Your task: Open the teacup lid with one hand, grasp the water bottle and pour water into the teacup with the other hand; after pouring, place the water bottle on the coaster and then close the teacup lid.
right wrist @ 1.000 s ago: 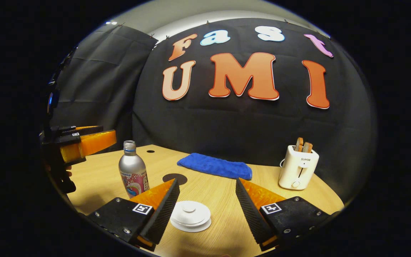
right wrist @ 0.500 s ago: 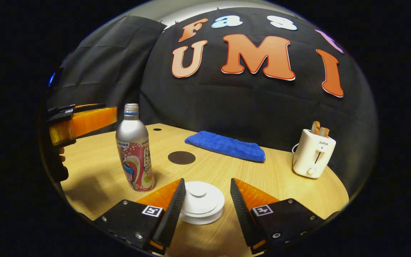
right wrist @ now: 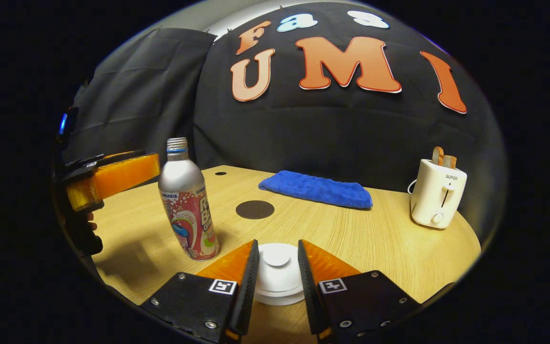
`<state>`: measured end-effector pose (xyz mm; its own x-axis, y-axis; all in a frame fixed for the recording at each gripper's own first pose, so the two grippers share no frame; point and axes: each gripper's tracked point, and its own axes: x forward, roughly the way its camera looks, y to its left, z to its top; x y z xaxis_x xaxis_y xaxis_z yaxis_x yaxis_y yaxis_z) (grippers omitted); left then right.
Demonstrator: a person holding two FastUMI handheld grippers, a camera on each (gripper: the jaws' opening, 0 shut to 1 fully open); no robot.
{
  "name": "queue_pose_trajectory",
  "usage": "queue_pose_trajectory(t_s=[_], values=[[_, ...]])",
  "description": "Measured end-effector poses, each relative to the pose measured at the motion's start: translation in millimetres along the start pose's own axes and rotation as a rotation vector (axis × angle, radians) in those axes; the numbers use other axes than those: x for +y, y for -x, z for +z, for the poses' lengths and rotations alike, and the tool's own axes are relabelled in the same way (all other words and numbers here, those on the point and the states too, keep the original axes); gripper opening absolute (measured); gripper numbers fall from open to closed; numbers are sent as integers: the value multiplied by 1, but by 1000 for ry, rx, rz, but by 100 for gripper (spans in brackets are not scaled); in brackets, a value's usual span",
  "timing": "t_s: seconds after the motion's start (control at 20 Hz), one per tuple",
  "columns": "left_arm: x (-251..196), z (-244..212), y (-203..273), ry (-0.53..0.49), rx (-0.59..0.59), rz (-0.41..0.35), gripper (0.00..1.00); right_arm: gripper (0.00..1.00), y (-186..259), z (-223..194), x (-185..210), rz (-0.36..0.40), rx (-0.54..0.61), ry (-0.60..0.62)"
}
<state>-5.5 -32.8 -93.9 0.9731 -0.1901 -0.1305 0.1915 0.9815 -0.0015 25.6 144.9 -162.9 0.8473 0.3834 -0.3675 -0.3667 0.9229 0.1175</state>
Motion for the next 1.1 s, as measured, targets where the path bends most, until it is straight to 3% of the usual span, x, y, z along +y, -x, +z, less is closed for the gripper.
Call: queue_pose_trajectory(t_s=[0.05,0.1,0.45,0.5,0.6,0.75,1.1], values=[[-2,-2,1,0,5,-7,100,46,0,0,1,1,-3,17],[-3,-1,0,1,2,-11,96,45,0,0,1,1,-4,38],[-15,-15,2,10,33,-49,96,36,-3,2,0,-16,-19,82],[-15,-17,0,10,40,-50,100,33,-3,1,-1,-19,-16,78],[-20,-24,-2,19,54,-63,97,26,-3,2,1,-13,-16,81],[-27,-36,-4,38,87,-83,100,24,-2,1,0,-13,-14,79],[-37,-62,-18,39,161,-99,97,24,6,11,-8,-33,-37,79]])
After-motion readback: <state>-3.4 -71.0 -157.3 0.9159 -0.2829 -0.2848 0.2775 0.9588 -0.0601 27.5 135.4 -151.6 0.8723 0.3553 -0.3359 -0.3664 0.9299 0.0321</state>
